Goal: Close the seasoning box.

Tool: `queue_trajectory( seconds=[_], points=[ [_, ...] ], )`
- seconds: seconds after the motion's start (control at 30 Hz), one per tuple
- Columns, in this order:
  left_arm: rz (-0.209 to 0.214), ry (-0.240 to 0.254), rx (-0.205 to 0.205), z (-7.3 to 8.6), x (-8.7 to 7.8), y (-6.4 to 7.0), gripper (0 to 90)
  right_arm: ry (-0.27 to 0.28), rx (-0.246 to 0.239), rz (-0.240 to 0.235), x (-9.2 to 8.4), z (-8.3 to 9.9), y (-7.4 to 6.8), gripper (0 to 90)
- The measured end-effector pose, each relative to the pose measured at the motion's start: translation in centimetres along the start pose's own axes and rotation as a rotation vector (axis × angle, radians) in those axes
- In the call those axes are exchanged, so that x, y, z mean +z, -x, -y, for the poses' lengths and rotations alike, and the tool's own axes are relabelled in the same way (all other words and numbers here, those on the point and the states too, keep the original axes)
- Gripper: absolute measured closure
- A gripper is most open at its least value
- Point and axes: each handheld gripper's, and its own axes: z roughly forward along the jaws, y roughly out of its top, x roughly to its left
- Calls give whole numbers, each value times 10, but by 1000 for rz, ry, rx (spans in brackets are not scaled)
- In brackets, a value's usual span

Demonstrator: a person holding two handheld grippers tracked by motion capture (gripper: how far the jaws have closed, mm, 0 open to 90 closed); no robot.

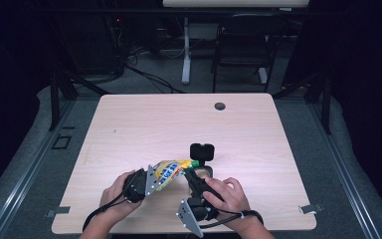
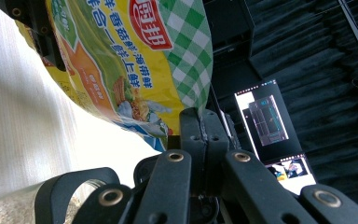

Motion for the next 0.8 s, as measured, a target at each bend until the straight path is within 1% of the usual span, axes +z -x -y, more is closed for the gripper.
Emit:
queue_trajectory(
  seconds=[0.37,0.47,0.57,0.6,0.73,0.8],
  points=[
    [-4,4,-9,0,-1,-1,757,12,2,3,1,-2,1,900],
    [4,5,-16,1,0,-1,763,8,-1,4,1,-3,1,900],
    [25,3,-22,2,1,-1,775,12,0,3,1,-3,1,900],
    [20,5,-20,2,1,-1,778,13,1,1,1,-3,1,900],
    [23,8,-26,3,2,0,786,10,1,-7,1,-2,0,898],
    [32,12,-34,4,3,0,788,11,2,-5,1,-2,0,893]
  ],
)
